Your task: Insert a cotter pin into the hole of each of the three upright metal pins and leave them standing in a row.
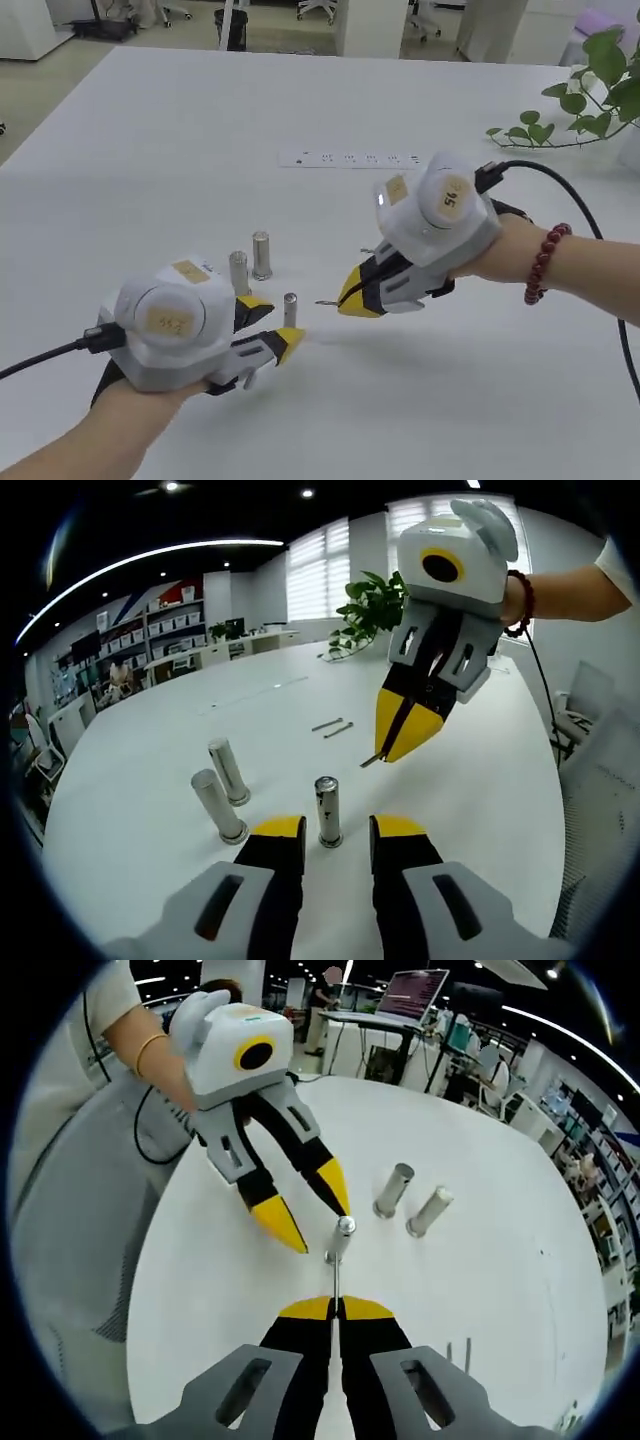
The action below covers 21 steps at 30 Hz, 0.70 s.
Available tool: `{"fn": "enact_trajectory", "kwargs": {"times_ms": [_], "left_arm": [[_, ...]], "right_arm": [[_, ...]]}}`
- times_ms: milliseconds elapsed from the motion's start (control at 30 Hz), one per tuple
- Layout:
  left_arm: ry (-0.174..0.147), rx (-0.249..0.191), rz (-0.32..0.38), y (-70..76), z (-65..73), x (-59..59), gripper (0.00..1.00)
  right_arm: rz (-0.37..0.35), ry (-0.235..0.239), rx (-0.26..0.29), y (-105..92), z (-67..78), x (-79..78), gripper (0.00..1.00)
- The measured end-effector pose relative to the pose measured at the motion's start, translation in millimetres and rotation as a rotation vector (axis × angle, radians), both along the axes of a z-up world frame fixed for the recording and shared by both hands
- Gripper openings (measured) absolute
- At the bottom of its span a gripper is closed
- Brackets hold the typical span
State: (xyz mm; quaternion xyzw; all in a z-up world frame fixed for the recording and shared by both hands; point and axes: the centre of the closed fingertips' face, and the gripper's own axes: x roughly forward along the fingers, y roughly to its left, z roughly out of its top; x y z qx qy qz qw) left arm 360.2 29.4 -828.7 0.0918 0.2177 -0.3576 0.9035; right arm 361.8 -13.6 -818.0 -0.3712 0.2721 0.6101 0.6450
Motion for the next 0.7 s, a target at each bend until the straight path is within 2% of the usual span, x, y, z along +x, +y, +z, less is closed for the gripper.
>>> {"fn": "enact_trajectory", "kwargs": {"times_ms": [200, 367, 433, 500, 700], "left_arm": [[-0.005, 0.032, -0.002, -2.1, -4.7, 5.4, 0.22], [-0.006, 0.025, 0.010, -1.2, -3.4, 10.5, 0.18], [-0.009, 0.033, 0.010, -1.2, -3.3, 11.4, 0.17], [-0.014, 0.042, 0.006, -1.2, -3.4, 12.2, 0.17], [-0.013, 0.045, -0.004, -1.8, -4.1, 12.8, 0.08]], "right_arm": [[-0.004, 0.010, -0.019, 0.5, -5.4, 4.6, 0.03], [-0.005, 0.007, -0.025, 2.5, -7.6, 7.2, 0.03], [0.003, -0.005, -0.033, 3.4, -8.0, 8.8, 0.03], [0.005, 0.002, -0.032, 5.4, -7.9, 8.5, 0.03], [0.014, 0.002, -0.031, 10.4, -7.3, 8.5, 0.03]]}}
